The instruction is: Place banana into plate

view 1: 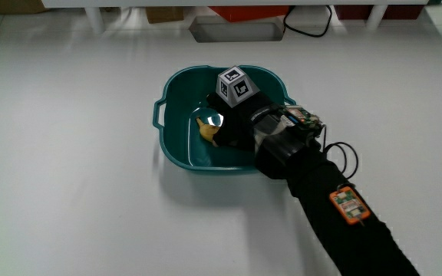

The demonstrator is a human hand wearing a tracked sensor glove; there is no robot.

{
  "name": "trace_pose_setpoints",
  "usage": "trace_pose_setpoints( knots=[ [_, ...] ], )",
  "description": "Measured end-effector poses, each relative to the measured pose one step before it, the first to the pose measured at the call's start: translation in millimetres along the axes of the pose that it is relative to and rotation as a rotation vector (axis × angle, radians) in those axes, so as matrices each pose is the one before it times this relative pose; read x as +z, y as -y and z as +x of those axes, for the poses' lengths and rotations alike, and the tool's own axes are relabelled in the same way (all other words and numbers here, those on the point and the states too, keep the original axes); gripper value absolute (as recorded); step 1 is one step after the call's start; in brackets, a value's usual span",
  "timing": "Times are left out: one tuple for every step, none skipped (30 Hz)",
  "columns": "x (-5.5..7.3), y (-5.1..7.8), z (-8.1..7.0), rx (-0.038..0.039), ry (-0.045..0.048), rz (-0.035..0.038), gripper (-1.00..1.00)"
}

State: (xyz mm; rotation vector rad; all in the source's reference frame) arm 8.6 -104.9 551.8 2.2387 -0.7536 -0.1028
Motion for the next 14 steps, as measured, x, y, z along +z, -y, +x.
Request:
trace_pose_setpoints(
  knots=[
    [0.59, 1.14, 1.78, -0.00425, 0.00275, 0.00606, -1.00],
    [1.47, 2.38, 1.42, 0.00652, 0.00419, -0.00134, -1.00],
    [2.18, 2.72, 1.64, 0.00730, -0.00411, 0.00989, -1.00],
    [-1.26, -0.34, 3.69, -0.01910, 0.01163, -0.00487, -1.00],
    [-3.41, -1.78, 5.21, 0.00564, -0.02206, -0.02623, -1.00],
    [-1.41, 0.60, 3.84, 0.00066, 0.00873, -0.02063, -1.00],
    [3.90, 7.23, 2.07, -0.00964, -0.00106, 0.03814, -1.00],
    [1.90, 4.91, 2.14, 0.00133, 0.00040, 0.01103, -1.00],
    [-0.32, 2.04, 3.38, -0.01715, 0.00896, 0.01380, -1.00],
    [-5.90, -2.51, 5.31, 0.01428, -0.00564, -0.04677, -1.00],
    [2.20, 6.54, 2.44, 0.00119, 0.00545, 0.03504, -1.00],
    [1.11, 7.41, 3.92, -0.01188, 0.00835, 0.02413, -1.00],
    [1.25, 7.33, 4.02, -0.01188, 0.00835, 0.02413, -1.00],
    [1.39, 7.25, 4.12, -0.01188, 0.00835, 0.02413, -1.00]
  ],
)
